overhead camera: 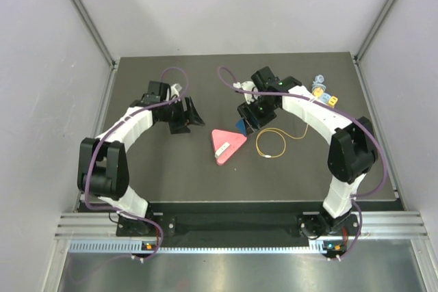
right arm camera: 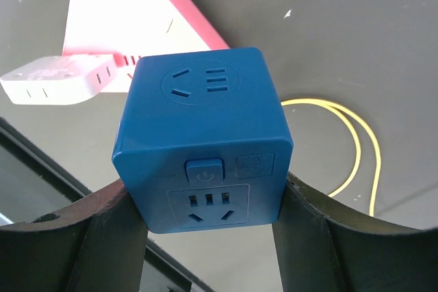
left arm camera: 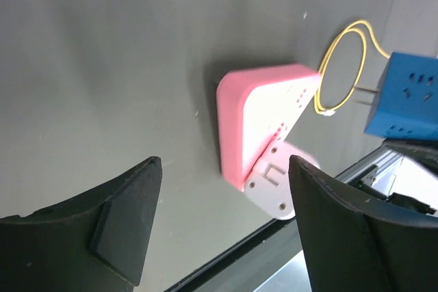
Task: Insert the plug
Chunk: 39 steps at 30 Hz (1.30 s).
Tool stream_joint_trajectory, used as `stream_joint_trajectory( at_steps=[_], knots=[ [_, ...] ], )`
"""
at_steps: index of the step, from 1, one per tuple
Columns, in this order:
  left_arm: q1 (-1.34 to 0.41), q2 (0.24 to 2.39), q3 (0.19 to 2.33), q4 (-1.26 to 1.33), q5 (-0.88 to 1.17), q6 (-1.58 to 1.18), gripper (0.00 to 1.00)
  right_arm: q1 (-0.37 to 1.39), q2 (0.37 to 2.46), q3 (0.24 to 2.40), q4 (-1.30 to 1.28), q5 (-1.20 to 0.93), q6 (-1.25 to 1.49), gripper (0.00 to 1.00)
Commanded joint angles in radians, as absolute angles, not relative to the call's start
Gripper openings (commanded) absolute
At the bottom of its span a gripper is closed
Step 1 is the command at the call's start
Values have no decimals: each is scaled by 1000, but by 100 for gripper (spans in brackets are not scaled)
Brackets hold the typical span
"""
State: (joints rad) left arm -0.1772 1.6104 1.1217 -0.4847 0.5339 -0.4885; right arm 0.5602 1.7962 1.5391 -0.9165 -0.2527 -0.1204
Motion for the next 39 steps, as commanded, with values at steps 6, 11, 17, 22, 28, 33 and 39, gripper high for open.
stream_joint_trajectory(
  at_steps=[6,11,17,22,28,33,39],
  knots=[
    [-158,1529,1023,-402,552,-445,80,561,1769,1572,-943,-256,-91,0],
    [-156,1540,1012,-370,614,-457,80,597,1790,1562,-911,-215,-52,0],
    [-156,1532,1006,-382,615,-437,80,650,1805,1545,-864,-152,-34,0],
    [-156,1520,1002,-382,607,-431,80,666,1835,1546,-854,-127,-17,0],
    [-155,1522,1003,-399,574,-428,81,680,1829,1493,-816,-117,-6,0],
    [-153,1529,1009,-397,586,-428,81,681,1830,1486,-802,-120,23,0],
    [-153,1531,1009,-397,586,-428,81,684,1835,1479,-790,-121,25,0]
  ],
)
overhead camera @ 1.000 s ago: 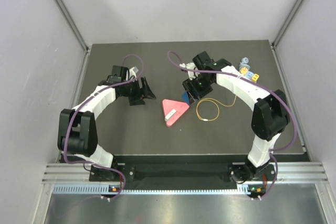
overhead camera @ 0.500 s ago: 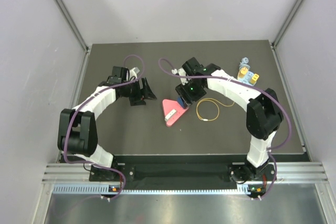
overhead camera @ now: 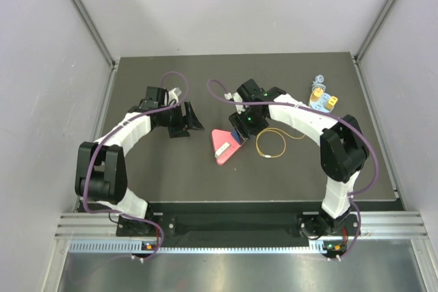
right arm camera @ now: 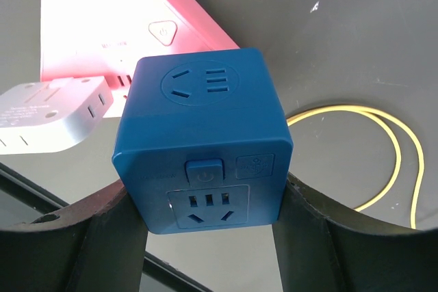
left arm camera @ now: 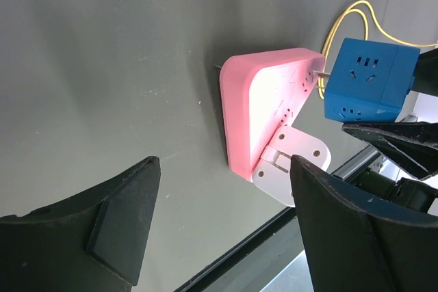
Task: Insert the plug
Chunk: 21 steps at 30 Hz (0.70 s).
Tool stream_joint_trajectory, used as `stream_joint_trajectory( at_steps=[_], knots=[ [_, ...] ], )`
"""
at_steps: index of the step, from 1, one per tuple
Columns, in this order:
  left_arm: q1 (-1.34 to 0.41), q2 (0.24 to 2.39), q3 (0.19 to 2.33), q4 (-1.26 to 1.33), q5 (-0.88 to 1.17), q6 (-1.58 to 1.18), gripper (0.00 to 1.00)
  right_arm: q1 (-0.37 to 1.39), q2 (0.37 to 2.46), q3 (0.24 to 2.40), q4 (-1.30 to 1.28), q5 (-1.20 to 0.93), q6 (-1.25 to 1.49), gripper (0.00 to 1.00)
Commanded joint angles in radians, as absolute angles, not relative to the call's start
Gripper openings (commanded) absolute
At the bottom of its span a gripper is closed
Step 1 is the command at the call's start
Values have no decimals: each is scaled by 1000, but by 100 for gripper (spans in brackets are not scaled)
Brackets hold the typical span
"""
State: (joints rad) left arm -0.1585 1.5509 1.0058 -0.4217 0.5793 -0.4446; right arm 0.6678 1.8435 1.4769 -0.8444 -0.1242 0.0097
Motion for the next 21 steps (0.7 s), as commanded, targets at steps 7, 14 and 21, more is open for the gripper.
stream_joint_trajectory(
  at_steps=[7,14,21],
  knots=[
    [-152,1536,1017,-403,581,-428,81,690,1830,1453,-779,-129,25,0],
    [-150,1534,1015,-400,586,-428,81,693,1825,1440,-779,-115,25,0],
    [-149,1540,1019,-394,597,-433,81,699,1810,1445,-807,-84,21,0]
  ],
)
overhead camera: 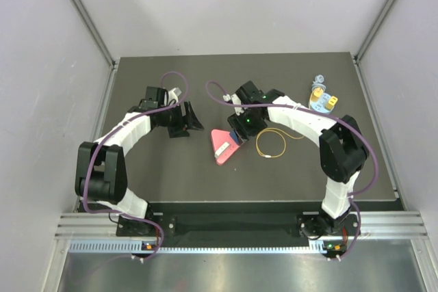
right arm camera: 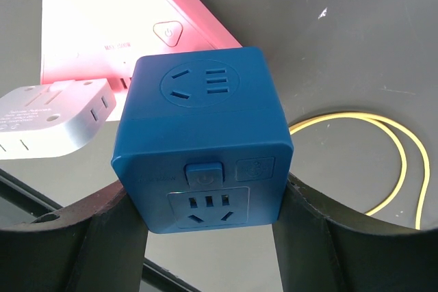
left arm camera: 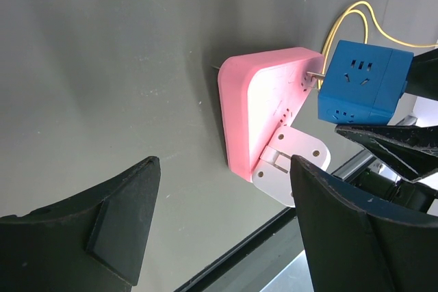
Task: Insert the plug
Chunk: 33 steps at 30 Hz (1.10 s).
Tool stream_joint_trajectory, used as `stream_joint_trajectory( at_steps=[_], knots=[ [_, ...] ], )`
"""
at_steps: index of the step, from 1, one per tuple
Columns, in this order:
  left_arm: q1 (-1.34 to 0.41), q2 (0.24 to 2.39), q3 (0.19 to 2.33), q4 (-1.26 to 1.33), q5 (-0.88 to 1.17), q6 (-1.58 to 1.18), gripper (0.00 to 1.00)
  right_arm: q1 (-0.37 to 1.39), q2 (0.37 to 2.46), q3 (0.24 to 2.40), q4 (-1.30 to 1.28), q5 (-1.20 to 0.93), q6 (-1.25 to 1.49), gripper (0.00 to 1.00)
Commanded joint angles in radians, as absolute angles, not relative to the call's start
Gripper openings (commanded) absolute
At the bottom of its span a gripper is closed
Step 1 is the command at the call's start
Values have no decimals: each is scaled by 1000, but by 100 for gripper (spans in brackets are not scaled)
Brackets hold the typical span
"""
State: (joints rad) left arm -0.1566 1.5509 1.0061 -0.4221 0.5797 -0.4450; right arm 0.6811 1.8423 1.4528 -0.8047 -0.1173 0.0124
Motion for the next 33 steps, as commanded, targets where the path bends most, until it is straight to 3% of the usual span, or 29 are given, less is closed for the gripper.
stream_joint_trajectory(
  at_steps=[1,33],
  knots=[
    [-149,1542,1019,-393,595,-434,81,701,1809,1445,-811,-81,23,0],
    [-144,1540,1011,-380,601,-442,81,727,1815,1427,-825,-45,31,0]
  ],
)
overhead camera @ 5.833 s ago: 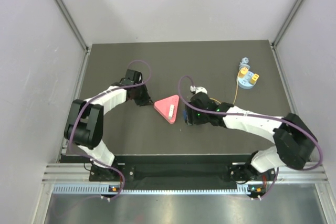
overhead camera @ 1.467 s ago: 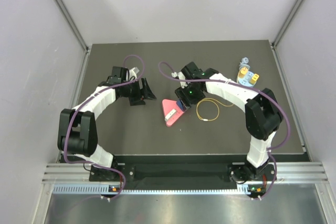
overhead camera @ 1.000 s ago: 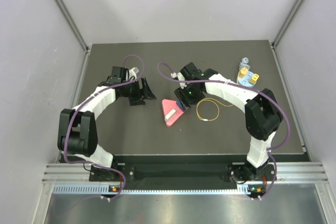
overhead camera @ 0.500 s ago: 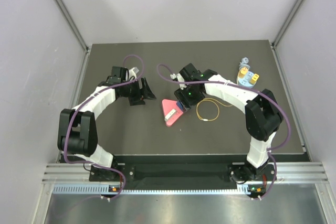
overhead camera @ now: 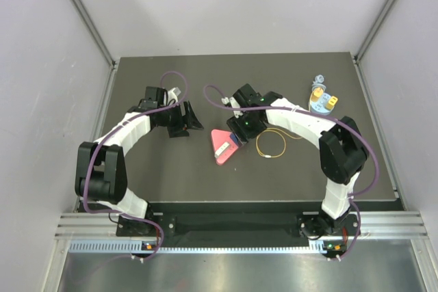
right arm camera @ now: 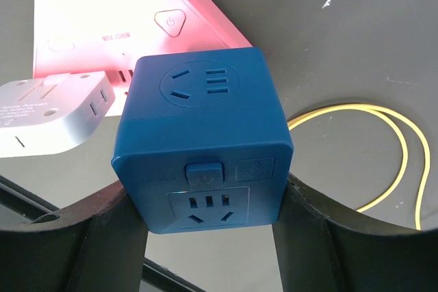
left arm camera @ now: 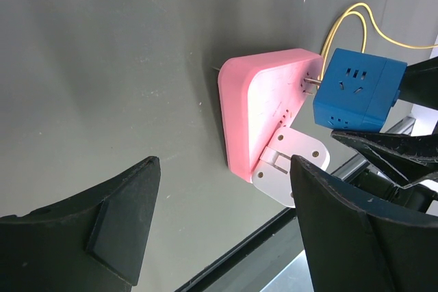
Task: Insert the plug
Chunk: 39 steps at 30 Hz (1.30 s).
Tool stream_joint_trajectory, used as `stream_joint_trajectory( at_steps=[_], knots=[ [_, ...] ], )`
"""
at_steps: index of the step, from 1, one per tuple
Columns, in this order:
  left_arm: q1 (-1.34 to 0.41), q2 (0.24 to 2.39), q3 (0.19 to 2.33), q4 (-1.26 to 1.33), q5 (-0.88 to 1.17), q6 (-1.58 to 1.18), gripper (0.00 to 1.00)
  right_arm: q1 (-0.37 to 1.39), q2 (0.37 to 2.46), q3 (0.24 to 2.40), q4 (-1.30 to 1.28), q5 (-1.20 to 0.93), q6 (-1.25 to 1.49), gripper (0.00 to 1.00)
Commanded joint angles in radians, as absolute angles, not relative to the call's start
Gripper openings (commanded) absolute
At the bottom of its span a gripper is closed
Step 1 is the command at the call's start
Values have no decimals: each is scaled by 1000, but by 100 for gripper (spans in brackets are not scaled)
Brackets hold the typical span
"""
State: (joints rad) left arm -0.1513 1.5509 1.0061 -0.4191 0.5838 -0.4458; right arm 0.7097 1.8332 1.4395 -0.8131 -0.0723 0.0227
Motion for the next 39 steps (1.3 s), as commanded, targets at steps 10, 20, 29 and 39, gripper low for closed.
stream_joint_trajectory(
  at_steps=[10,20,29,39],
  knots=[
    [-141,1545,1012,-382,598,-440,81,738,1899,1479,-879,46,32,0],
    [-140,1545,1012,-385,600,-440,80,747,1974,1523,-920,72,38,0],
    [-138,1534,1008,-379,601,-443,81,776,2052,1557,-956,77,58,0],
    [-138,1529,1002,-367,615,-449,80,782,2094,1594,-962,80,52,0]
  ],
)
